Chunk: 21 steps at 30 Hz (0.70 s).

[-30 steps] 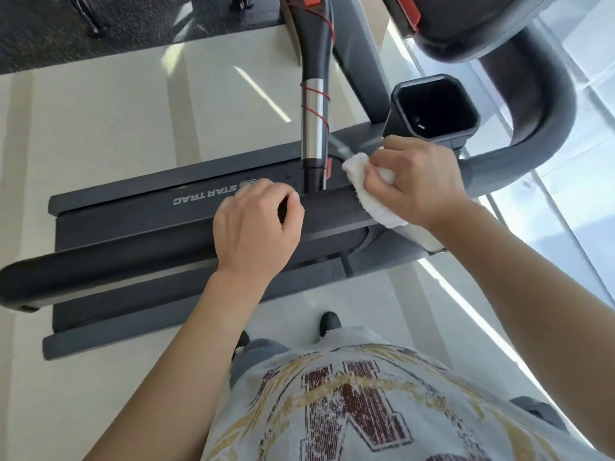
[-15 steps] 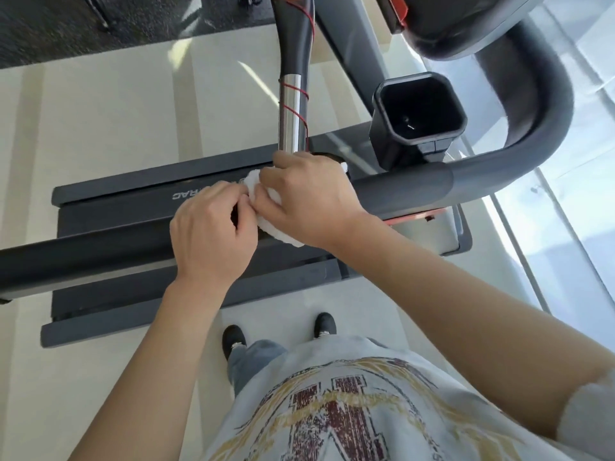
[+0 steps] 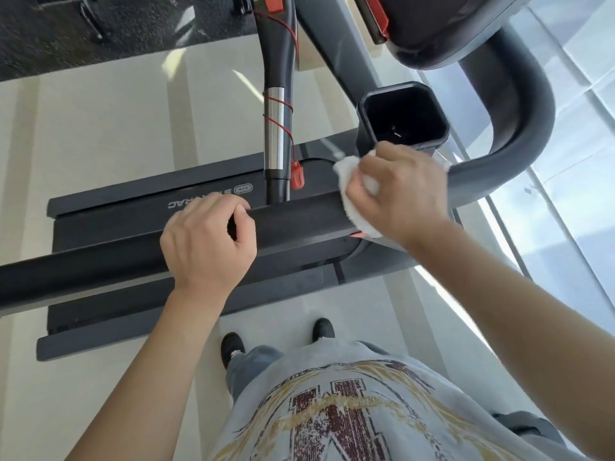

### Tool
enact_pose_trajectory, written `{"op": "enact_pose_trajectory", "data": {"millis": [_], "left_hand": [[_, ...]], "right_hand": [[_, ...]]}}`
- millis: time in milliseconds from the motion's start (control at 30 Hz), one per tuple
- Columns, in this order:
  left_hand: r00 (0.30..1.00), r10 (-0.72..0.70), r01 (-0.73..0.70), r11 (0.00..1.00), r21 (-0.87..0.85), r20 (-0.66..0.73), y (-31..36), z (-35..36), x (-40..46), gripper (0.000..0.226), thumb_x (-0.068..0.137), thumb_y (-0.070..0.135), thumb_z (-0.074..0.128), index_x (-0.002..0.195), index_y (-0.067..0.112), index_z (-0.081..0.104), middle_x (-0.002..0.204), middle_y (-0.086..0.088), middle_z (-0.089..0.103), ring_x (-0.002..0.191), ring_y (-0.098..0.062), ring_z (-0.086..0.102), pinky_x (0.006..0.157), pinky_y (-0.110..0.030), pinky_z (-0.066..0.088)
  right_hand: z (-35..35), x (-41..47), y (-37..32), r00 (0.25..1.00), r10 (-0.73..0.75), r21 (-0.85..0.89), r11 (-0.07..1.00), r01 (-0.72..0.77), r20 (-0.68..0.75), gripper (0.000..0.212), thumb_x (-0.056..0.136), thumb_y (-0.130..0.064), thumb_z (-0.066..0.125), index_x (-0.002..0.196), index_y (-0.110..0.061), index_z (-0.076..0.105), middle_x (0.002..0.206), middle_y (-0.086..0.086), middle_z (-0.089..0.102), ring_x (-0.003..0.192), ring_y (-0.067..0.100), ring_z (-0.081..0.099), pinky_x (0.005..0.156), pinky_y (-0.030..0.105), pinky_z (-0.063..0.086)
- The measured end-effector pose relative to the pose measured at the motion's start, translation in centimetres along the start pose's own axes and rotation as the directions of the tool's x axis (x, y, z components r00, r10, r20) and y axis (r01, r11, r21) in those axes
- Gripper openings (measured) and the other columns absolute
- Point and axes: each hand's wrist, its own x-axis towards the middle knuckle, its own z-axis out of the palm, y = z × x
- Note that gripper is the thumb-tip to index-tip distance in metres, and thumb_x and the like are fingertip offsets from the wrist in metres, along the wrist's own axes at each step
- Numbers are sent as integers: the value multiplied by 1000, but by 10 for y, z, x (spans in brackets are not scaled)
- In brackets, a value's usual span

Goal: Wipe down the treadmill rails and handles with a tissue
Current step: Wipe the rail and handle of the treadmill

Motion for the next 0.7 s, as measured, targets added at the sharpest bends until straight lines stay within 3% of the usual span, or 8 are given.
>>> {"op": "enact_pose_trajectory", "data": {"millis": [133, 267, 367, 433, 500, 700], "left_hand": [[999, 0, 0, 1000, -17, 38, -1, -3, 0, 22, 97, 14, 53, 85, 15, 72, 80, 2, 71, 71, -25, 61, 59, -37, 39], [994, -47, 56, 994, -96, 96, -7, -12, 0, 24, 96, 12, 47, 75, 11, 57, 68, 0, 56, 63, -20, 44, 57, -34, 26], [979, 36, -2, 986, -165, 202, -15, -23, -1, 26, 104, 16, 46, 91, 12, 67, 82, 3, 65, 76, -14, 52, 66, -32, 40], [963, 59, -2, 977, -213, 262, -23, -33, -1, 26, 107, 14, 49, 111, 13, 75, 104, 3, 74, 97, -14, 63, 86, -31, 50], [956, 29, 40, 973, -227, 293, -35, -42, -2, 27, 108, 13, 52, 119, 16, 76, 114, 4, 75, 109, -12, 65, 97, -30, 50], [948, 11, 52, 980, -190, 318, -61, -54, -3, 24, 107, 18, 54, 116, 19, 76, 112, 9, 75, 106, -12, 65, 90, -27, 48]], "right_hand": [[30, 8, -78, 991, -132, 194, 973, 127, 13, 31, 90, -27, 65, 61, -15, 60, 62, 1, 44, 53, 25, 43, 50, 32, 33], [47, 16, -123, 985, -172, 269, 948, 170, -14, 36, 90, -27, 59, 59, -19, 41, 63, -3, 30, 53, 22, 28, 48, 32, 30], [44, 11, -108, 971, -239, 274, 935, 226, 16, 34, 94, -27, 60, 63, -14, 53, 64, 0, 39, 54, 23, 36, 50, 33, 33], [36, 7, -86, 964, -261, 237, 940, 244, 45, 32, 96, -29, 60, 69, -12, 60, 66, 3, 49, 57, 26, 48, 52, 35, 39], [27, 6, -57, 973, -230, 163, 961, 222, 33, 32, 96, -29, 61, 69, -12, 61, 68, 5, 52, 59, 27, 51, 52, 36, 42], [16, -2, -23, 994, -98, -2, 995, 98, -43, 35, 95, -26, 63, 64, -14, 53, 65, 2, 42, 57, 24, 44, 56, 31, 24]]}}
